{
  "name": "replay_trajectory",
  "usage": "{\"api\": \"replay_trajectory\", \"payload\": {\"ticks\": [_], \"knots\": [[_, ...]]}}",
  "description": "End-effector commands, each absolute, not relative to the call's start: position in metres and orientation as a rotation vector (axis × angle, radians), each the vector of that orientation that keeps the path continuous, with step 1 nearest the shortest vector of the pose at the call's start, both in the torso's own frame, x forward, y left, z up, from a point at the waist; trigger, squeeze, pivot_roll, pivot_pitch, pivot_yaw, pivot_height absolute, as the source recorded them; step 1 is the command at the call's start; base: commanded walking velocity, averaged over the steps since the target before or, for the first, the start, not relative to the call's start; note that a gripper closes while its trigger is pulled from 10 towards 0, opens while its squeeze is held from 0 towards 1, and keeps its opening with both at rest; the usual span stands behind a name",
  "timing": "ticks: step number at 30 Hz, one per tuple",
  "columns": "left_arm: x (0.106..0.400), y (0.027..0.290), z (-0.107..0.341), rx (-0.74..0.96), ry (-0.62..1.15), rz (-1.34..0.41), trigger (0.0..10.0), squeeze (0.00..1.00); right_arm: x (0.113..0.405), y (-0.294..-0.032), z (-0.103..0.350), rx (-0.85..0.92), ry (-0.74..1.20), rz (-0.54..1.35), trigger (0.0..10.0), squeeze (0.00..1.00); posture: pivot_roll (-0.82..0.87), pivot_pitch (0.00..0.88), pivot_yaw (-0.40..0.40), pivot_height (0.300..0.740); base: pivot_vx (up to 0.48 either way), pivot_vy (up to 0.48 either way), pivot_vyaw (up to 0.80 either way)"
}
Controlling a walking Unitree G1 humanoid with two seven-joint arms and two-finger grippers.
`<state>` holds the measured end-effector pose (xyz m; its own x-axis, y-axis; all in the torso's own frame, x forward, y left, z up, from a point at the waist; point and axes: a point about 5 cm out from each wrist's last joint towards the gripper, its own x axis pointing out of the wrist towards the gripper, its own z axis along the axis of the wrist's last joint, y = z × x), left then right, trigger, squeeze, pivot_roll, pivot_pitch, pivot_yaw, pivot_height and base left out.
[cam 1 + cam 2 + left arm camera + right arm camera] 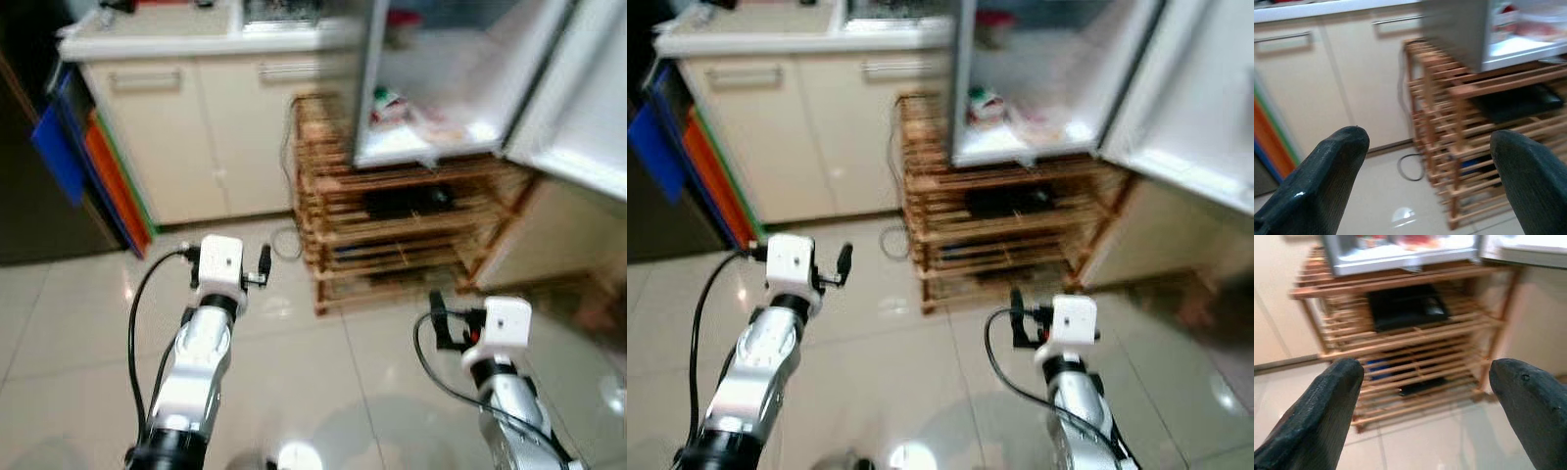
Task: Restocking fridge
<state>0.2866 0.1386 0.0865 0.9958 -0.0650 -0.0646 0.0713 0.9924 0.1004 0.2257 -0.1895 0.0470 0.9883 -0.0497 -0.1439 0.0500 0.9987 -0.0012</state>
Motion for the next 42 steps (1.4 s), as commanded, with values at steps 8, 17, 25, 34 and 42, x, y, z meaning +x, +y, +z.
{"api": "replay_trajectory", "payload": {"ticks": [8,17,25,34,42], "knots": [[0.289,0.138,0.09,0.116,0.044,-0.057,10.0,0.0,0.232,-0.19,0.053,-0.013,0.109,-0.051,10.0,0.0,0.03,0.045,0.006,0.74,0.0,-0.437,0.43],[0.294,0.133,0.09,0.104,0.045,-0.072,10.0,0.0,0.213,-0.22,0.049,-0.068,0.116,-0.187,10.0,0.0,0.02,0.039,0.008,0.74,0.0,-0.444,0.75],[0.297,0.133,0.09,0.094,0.046,-0.072,10.0,0.0,0.182,-0.233,0.021,-0.103,0.175,-0.24,10.0,0.0,0.01,0.048,0.015,0.74,0.036,-0.265,0.08],[0.304,0.132,0.092,0.109,0.044,-0.121,10.0,0.0,0.194,-0.202,0.005,-0.108,0.189,0.003,10.0,0.0,0.0,0.048,0.03,0.74,0.0,0.0,0.0],[0.308,0.133,0.093,0.064,0.046,-0.136,10.0,0.0,0.247,-0.171,0.072,0.051,-0.056,0.065,10.0,0.0,0.02,0.043,0.019,0.74,0.0,0.0,0.0]]}}
